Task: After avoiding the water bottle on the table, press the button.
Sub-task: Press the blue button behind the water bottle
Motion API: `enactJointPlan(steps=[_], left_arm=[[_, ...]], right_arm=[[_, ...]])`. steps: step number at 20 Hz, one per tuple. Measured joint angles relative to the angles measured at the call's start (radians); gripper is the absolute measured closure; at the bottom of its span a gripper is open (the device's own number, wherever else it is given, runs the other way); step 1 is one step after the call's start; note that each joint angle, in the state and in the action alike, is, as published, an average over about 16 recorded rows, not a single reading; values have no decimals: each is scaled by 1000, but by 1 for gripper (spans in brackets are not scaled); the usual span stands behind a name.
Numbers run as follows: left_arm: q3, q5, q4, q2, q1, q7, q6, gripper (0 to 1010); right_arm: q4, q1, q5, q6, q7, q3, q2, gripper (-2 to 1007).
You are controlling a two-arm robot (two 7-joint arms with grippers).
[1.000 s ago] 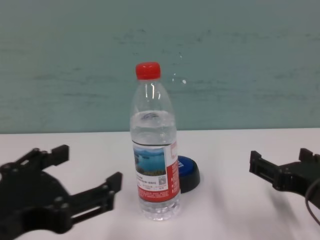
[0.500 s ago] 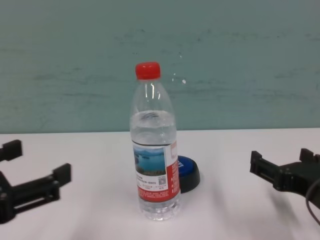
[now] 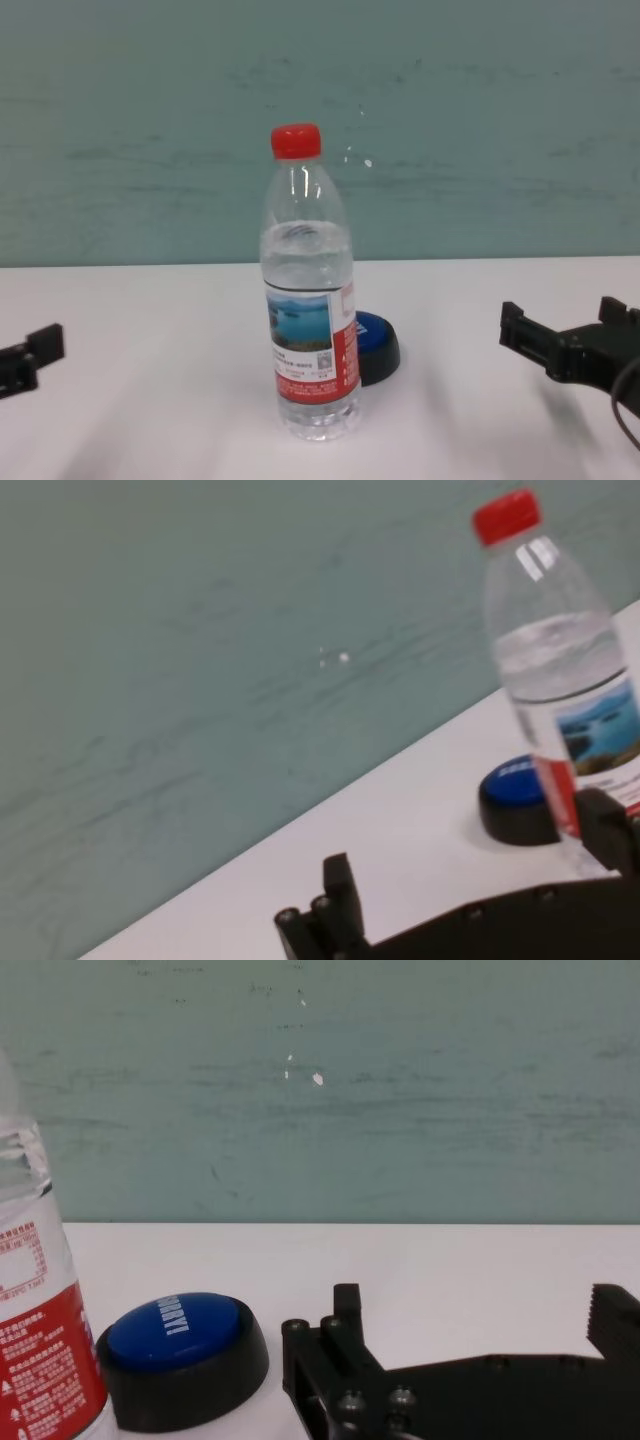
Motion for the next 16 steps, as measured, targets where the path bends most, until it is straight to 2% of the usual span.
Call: enactJointPlan(steps=[7,11,16], left_arm=[[10,-50,114,20,-99,-52,-42,10],[32,-68,174,20,-165,-73,-56,10],[72,-83,238,10,-249,-90,-53,10]], right_arm=[[0,0,0,0,0,0,0,1],[0,0,0,0,0,0,0,1],[0,0,0,0,0,0,0,1]])
